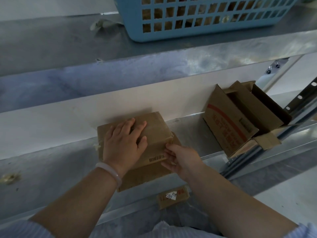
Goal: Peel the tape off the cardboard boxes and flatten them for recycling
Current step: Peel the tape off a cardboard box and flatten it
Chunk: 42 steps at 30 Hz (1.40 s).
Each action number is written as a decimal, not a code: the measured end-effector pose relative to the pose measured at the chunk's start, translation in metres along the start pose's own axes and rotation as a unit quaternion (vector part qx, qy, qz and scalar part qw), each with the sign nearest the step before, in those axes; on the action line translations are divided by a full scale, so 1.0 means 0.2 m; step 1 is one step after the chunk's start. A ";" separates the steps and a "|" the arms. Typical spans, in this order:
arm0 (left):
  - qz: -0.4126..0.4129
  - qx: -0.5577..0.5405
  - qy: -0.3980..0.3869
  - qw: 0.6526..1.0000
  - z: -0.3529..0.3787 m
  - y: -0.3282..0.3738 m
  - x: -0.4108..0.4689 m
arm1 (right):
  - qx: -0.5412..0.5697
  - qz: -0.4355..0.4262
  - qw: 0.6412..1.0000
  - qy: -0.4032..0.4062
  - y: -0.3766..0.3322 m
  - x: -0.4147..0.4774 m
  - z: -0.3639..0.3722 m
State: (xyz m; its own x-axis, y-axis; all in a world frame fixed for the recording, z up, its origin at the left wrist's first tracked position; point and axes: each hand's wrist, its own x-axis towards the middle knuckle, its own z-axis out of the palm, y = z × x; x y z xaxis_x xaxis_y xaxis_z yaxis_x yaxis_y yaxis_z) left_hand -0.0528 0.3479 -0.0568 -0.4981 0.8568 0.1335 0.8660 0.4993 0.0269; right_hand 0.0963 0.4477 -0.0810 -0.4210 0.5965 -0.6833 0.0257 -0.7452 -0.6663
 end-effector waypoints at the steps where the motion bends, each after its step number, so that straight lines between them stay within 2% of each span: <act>1: 0.000 0.000 -0.001 1.000 0.00 0.00 0.00 | 0.002 0.001 1.000 -0.001 0.00 0.00 0.00; 11: 0.006 -0.010 0.011 1.000 0.01 0.00 0.00 | -0.014 -0.041 0.999 0.012 -0.01 -0.01 0.00; 13: 0.018 0.002 0.014 1.000 0.01 0.00 0.00 | -0.045 -0.100 0.993 0.048 -0.03 -0.03 -0.02; 15: 0.017 -0.026 0.014 0.999 0.01 -0.01 -0.01 | -0.145 -0.206 0.963 0.099 -0.06 -0.04 -0.03; 17: 0.007 -0.080 0.008 0.997 0.01 -0.02 -0.01 | -0.287 -0.357 0.883 0.102 -0.09 -0.05 -0.02; 19: 0.013 -0.161 0.011 0.987 -0.02 -0.04 0.00 | -0.421 -0.479 0.770 0.037 -0.11 -0.04 0.03; 21: 0.036 -0.294 0.030 0.955 -0.06 -0.07 -0.01 | -0.557 -0.515 0.651 -0.029 -0.10 -0.01 0.10; 22: 0.051 -0.331 0.050 0.941 -0.08 -0.08 -0.02 | -0.627 -0.517 0.582 -0.034 -0.09 0.00 0.12; 23: 0.064 -0.331 0.080 0.938 -0.09 -0.10 -0.04 | -0.683 -0.516 0.516 -0.026 -0.07 0.01 0.14; 24: 0.068 -0.307 0.123 0.941 -0.10 -0.12 -0.07 | -0.721 -0.512 0.467 -0.015 -0.06 0.03 0.14; 25: 0.053 -0.279 0.175 0.943 -0.09 -0.15 -0.10 | -0.740 -0.508 0.441 -0.007 -0.05 0.03 0.14; 27: -0.048 -0.260 0.263 0.928 -0.03 -0.22 -0.19 | -0.747 -0.504 0.433 0.001 -0.05 0.04 0.13; 28: -0.125 -0.282 0.274 0.911 0.00 -0.25 -0.24 | -0.748 -0.500 0.436 0.004 -0.05 0.04 0.13; 29: -0.199 -0.339 0.240 0.888 0.04 -0.28 -0.28 | -0.746 -0.496 0.445 0.009 -0.05 0.03 0.14; 30: -0.247 -0.424 0.174 0.854 0.07 -0.29 -0.31 | -0.740 -0.494 0.456 0.015 -0.06 0.03 0.16; 32: -0.245 -0.589 0.044 0.769 0.11 -0.31 -0.35 | -0.726 -0.498 0.473 0.022 -0.07 0.01 0.22; 33: -0.229 -0.619 0.026 0.750 0.12 -0.31 -0.36 | -0.727 -0.497 0.475 0.021 -0.08 0.00 0.26; 36: -0.239 -0.602 0.053 0.760 0.12 -0.31 -0.36 | -0.730 -0.495 0.471 -0.020 -0.05 -0.01 0.34; 39: -0.301 -0.576 0.088 0.755 0.12 -0.32 -0.36 | -0.762 -0.490 0.421 -0.044 -0.01 0.01 0.36; 42: -0.347 -0.524 0.127 0.767 0.15 -0.31 -0.39 | -0.784 -0.473 0.400 -0.044 -0.01 0.05 0.35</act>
State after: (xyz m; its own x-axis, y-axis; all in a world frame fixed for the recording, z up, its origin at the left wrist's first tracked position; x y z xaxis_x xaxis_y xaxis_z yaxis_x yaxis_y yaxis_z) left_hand -0.0691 0.2532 -0.0982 -0.9461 0.3115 -0.0884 0.0210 0.3313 0.9433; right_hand 0.0290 0.4349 -0.0652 -0.9431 0.3265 0.0631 0.3253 0.9452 -0.0295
